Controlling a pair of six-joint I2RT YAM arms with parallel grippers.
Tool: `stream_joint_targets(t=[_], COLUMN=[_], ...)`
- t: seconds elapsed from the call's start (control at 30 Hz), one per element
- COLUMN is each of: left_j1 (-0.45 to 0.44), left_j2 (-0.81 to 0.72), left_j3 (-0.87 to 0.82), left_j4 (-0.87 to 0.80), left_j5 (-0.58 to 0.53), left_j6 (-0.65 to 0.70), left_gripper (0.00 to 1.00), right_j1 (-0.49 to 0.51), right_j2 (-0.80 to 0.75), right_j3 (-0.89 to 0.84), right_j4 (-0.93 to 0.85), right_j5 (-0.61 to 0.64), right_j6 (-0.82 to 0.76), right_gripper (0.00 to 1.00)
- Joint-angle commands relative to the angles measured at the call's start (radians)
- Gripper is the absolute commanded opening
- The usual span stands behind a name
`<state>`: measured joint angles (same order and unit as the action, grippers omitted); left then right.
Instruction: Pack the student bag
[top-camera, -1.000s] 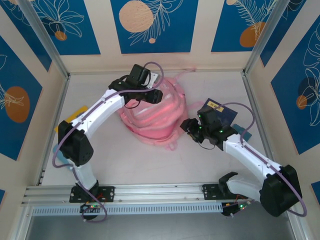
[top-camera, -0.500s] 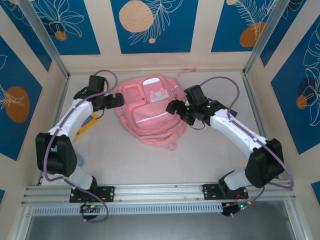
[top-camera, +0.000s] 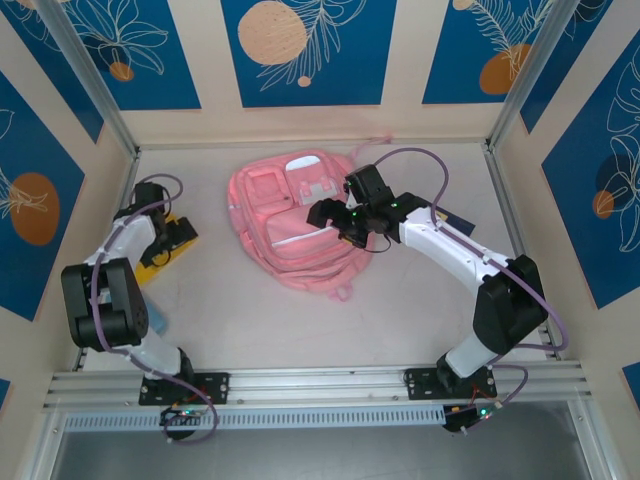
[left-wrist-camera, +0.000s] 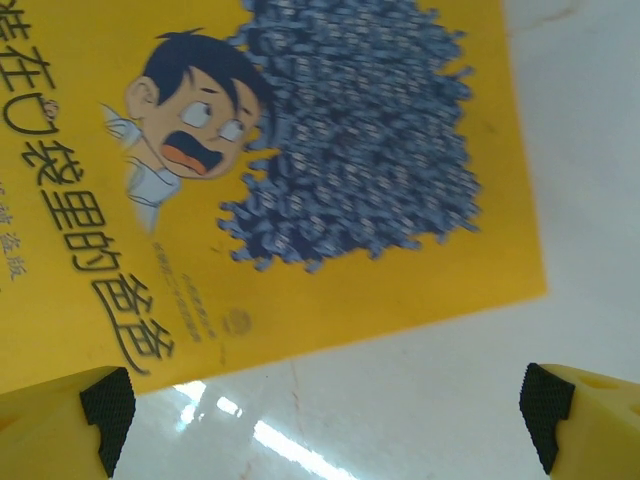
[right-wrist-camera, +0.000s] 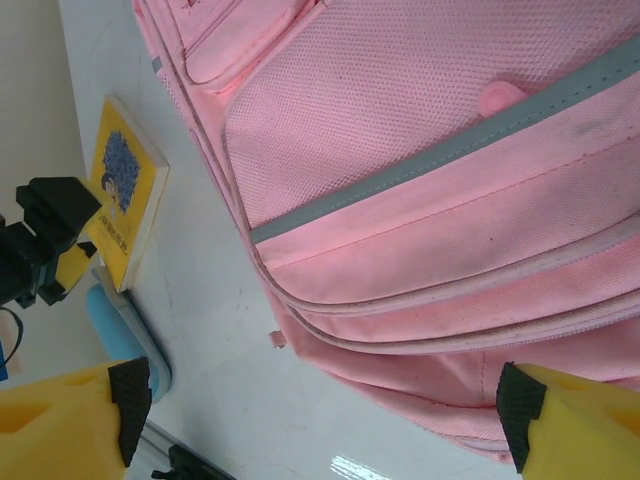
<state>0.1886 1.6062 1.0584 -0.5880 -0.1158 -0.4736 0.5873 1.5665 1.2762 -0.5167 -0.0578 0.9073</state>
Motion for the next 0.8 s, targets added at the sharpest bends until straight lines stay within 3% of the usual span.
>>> stream_joint_targets(t=[0.0, 0.27, 0.77], left_j1=[0.049, 0.051, -0.004], left_j2=[0.059, 0.148, 0.148], left_j3=[0.024, 0.066, -0.029], left_j4=[0.041, 0.022, 0.078], left_j5=[0.043, 0.127, 0.473], left_j6=[-0.008, 0.002, -0.054], left_gripper=[1.0, 1.0, 0.94], right_j1=[0.006, 0.025, 0.037], right_j2=[-0.014, -0.046, -0.1], right_j3=[0.03, 0.007, -0.037], right_j4=[-0.008, -0.015, -0.029], right_j5=[-0.037, -0.013, 0.047], right_j6=[-0.008, 0.019, 0.052], right_gripper=[0.91, 0.91, 0.9])
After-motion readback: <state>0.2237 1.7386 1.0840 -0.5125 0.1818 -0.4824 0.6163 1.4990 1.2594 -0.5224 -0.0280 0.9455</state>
